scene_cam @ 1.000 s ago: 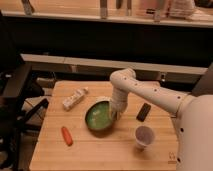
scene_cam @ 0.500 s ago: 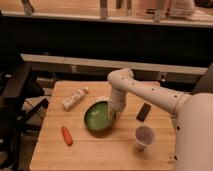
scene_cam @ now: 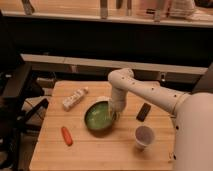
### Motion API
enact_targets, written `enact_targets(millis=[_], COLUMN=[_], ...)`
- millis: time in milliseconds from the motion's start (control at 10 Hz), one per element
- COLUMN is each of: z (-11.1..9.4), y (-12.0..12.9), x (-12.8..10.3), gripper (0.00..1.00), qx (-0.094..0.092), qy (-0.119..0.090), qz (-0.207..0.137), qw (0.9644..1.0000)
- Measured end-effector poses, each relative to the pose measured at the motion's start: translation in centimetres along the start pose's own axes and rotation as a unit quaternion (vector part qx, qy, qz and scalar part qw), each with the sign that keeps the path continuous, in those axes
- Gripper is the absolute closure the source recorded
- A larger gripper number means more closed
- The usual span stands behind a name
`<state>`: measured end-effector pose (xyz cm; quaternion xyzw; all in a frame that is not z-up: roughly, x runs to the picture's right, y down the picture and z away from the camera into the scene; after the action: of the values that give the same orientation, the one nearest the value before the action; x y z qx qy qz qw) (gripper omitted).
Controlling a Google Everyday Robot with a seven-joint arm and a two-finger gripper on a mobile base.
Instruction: Drag the ceramic bowl in a circle
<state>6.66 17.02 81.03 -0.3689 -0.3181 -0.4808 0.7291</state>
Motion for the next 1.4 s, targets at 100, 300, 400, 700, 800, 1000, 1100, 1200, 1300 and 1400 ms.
enact_targets(millis=[100,300,400,700,800,1000,1100,1200,1300,1400], z=[0.0,-0.05,-0.08,-0.08,-0.04,-0.05,-0.12,-0.13,-0.18,-0.2], y=[0.06,0.23,0.48,0.57,0.29,0.19,0.29,0.35,0.48,0.68], x=[0.09,0.32,0.48,0.69,0.73,0.64,0.69,0.73,0.9,1.04], gripper=[1.0,1.0,1.0,1.0,1.0,1.0,1.0,1.0,1.0,1.0], qx=[0.0,0.0,0.0,-0.002,-0.004,-0.005,-0.006,-0.006,-0.005,-0.004], qy=[-0.001,-0.003,-0.003,-0.005,-0.006,-0.007,-0.008,-0.009,-0.01,-0.011], qz=[0.003,0.011,0.016,0.022,0.023,0.026,0.031,0.034,0.041,0.046], qw=[1.0,0.9999,0.9999,0.9997,0.9997,0.9996,0.9995,0.9994,0.9991,0.9989])
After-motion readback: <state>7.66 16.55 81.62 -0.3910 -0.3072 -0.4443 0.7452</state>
